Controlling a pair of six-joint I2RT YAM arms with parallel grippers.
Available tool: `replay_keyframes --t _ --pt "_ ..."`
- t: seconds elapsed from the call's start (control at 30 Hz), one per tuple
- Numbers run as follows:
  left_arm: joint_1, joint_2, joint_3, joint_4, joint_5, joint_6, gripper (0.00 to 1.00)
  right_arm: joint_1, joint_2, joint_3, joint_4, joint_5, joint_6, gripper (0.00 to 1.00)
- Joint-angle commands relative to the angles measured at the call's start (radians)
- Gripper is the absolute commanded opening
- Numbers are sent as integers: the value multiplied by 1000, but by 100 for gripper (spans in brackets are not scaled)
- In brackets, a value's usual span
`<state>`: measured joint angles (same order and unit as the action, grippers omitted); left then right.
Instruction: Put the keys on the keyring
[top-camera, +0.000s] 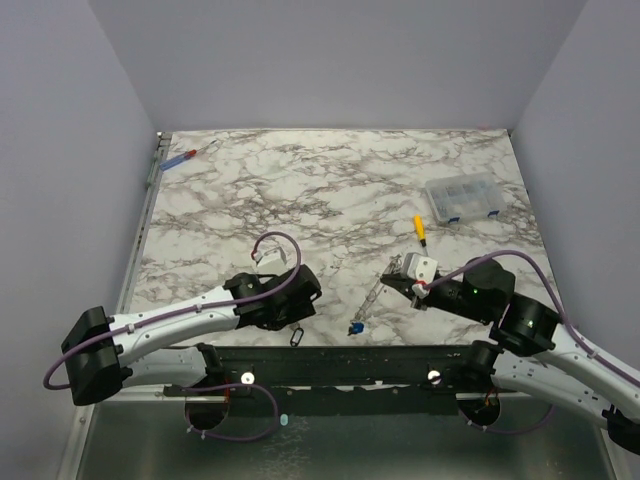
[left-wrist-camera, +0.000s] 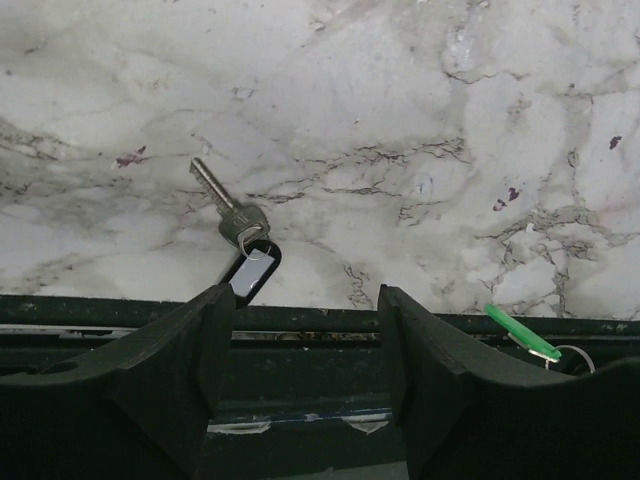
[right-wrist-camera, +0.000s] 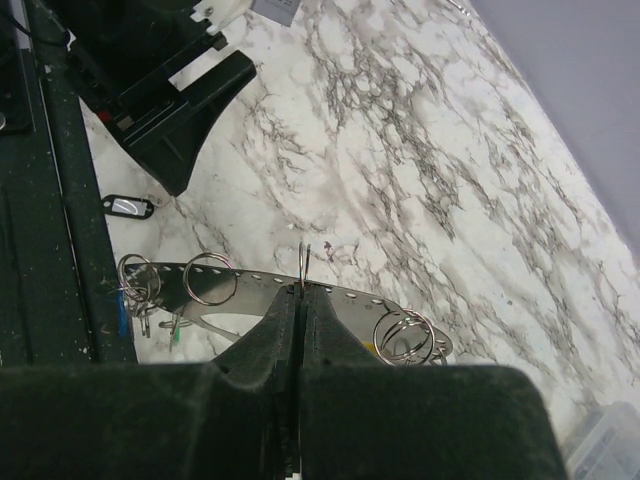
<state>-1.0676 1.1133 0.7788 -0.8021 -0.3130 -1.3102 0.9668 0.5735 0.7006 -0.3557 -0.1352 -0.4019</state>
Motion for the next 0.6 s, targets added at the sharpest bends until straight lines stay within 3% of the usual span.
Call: replay_keyframes --t 0.0,0.17,0.37,0.57 --pt "-46 2 -58 -50 -85 -262 65 0 -2 15 37 42 16 1" --pt "-53 -25 -135 7 -129 -352 59 0 -13 15 31 35 18 1" --pt "-52 53 -160 123 -111 -362 52 0 -20 8 27 23 6 1" --pt "-54 129 -138 133 -121 -347 49 0 -45 -1 22 27 5 1"
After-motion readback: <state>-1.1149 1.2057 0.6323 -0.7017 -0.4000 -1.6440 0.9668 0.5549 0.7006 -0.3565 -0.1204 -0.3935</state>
